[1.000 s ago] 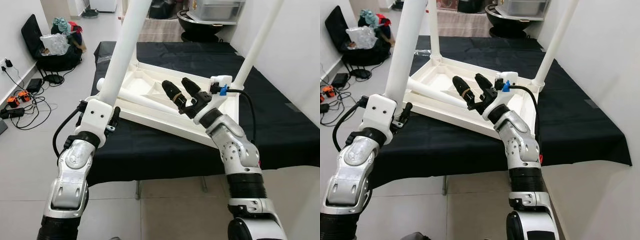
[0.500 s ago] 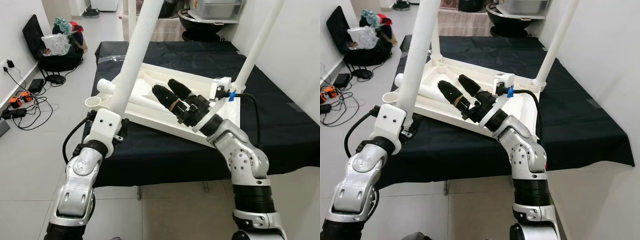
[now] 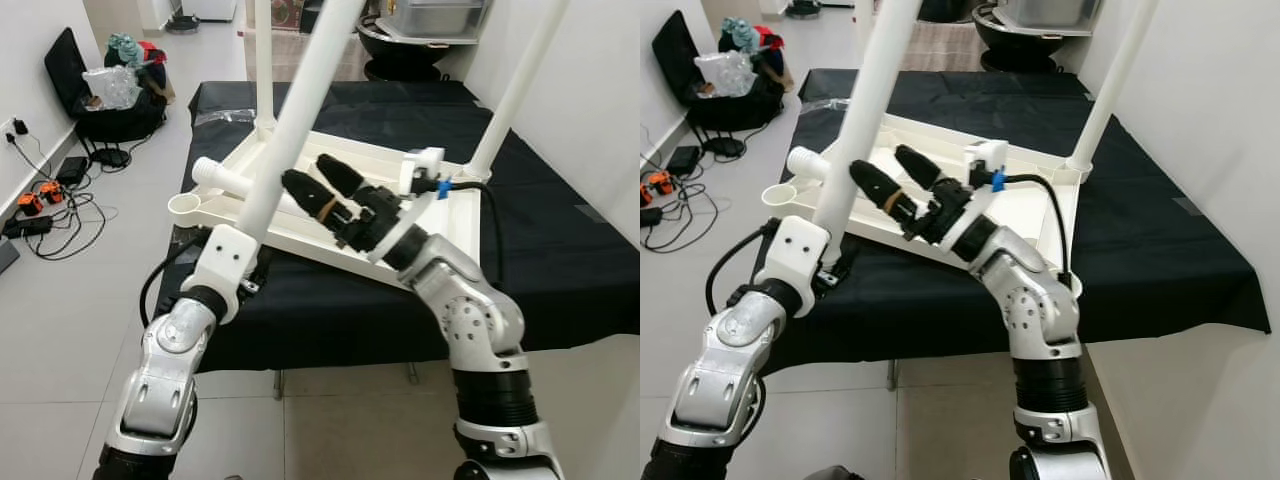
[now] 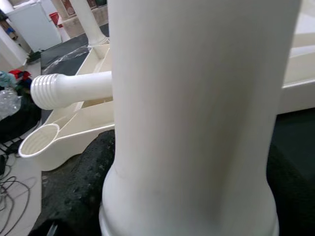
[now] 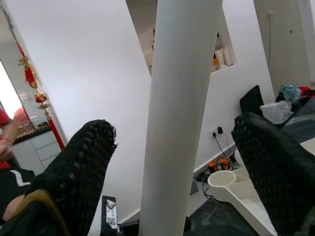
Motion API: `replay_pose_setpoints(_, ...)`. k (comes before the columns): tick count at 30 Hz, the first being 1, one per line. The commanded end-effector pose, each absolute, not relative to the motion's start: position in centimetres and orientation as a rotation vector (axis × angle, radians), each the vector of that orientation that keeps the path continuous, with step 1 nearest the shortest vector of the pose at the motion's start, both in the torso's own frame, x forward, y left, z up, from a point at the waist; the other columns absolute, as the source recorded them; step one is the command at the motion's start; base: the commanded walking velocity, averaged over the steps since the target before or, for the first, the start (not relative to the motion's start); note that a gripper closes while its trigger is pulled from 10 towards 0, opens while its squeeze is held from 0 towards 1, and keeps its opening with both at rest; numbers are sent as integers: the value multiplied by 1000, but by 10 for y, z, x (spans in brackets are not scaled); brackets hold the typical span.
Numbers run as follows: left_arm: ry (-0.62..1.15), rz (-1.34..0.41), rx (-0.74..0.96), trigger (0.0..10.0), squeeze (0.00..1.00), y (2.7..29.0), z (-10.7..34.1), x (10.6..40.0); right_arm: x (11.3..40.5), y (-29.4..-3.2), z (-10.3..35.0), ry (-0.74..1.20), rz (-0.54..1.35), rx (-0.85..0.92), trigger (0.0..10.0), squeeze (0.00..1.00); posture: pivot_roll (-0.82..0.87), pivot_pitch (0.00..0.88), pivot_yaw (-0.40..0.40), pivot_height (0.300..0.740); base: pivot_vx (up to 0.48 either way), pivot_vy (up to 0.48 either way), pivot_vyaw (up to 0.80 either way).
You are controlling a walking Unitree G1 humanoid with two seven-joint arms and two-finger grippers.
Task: Building children table
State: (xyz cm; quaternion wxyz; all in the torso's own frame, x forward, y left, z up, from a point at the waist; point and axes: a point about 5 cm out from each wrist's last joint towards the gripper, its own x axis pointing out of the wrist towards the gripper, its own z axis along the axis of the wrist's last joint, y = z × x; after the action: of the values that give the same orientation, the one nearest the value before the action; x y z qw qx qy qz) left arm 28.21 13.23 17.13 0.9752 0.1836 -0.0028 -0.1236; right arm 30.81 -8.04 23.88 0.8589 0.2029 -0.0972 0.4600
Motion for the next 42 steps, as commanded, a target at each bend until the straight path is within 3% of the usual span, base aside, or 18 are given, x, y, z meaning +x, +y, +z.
replay_pose_setpoints(1, -9, -301, 404, 10000, 0, 122, 171, 280, 311, -67, 235, -148, 975, 434, 10000, 0, 31, 52, -45, 740, 0, 0, 0)
replay_pose_setpoints(14, -10, -352, 442, 10000, 0, 109, 169, 279, 314, -45, 235, -106, 981, 452, 10000, 0, 33, 49, -50, 740, 0, 0, 0)
replay_pose_setpoints(28, -43, -369, 437, 10000, 0, 92, 173, 280, 329, -41, 243, -138, 877, 472, 10000, 0, 30, 53, -51, 740, 0, 0, 0)
replay_pose_setpoints(42, -71, -377, 489, 10000, 0, 95, 178, 287, 333, -39, 248, -157, 856, 473, 10000, 0, 25, 57, -52, 740, 0, 0, 0)
